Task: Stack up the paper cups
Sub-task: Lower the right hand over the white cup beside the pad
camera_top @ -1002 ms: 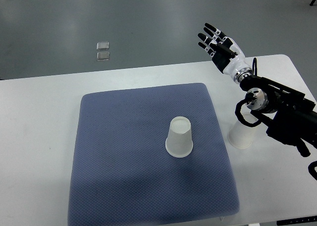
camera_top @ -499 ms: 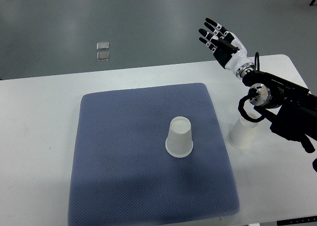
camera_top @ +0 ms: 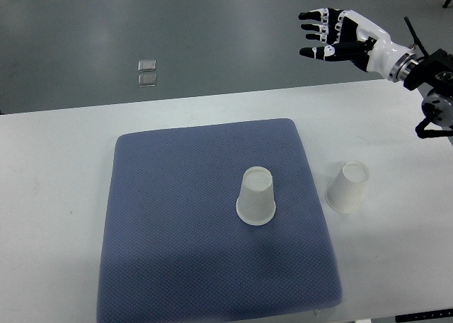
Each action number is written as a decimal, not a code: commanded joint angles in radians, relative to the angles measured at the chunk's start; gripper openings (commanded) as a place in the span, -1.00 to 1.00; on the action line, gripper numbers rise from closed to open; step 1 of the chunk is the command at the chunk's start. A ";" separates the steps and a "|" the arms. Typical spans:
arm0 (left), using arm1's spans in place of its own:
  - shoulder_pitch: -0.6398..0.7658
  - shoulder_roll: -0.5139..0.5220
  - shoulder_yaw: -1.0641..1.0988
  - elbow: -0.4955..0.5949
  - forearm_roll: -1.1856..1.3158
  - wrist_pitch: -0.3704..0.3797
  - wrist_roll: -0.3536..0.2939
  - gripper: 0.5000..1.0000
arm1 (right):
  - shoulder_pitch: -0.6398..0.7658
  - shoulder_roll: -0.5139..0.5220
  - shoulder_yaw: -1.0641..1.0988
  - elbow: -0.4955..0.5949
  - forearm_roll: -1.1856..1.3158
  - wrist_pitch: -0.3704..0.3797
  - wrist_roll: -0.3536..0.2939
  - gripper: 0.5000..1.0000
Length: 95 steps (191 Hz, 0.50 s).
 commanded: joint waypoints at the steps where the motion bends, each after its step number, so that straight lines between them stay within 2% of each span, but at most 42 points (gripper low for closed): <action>1: 0.000 0.000 0.000 0.000 -0.001 0.000 0.000 1.00 | 0.051 -0.095 -0.103 0.091 -0.120 0.021 0.000 0.67; 9: 0.000 0.000 0.000 0.000 -0.001 0.000 0.000 1.00 | 0.051 -0.095 -0.103 0.091 -0.120 0.021 0.000 0.67; 10: 0.000 0.000 0.000 0.000 0.001 0.000 0.000 1.00 | 0.084 -0.134 -0.159 0.129 -0.206 0.038 -0.002 0.67; 16: 0.000 0.000 0.000 0.000 -0.001 0.000 0.000 1.00 | 0.104 -0.158 -0.189 0.151 -0.265 0.046 0.000 0.67; 56: 0.000 0.000 0.000 0.000 -0.001 0.000 0.000 1.00 | 0.189 -0.247 -0.273 0.283 -0.581 0.089 -0.003 0.67; 95: 0.000 0.000 0.000 0.000 0.001 0.000 0.000 1.00 | 0.206 -0.256 -0.304 0.310 -0.882 0.084 -0.017 0.67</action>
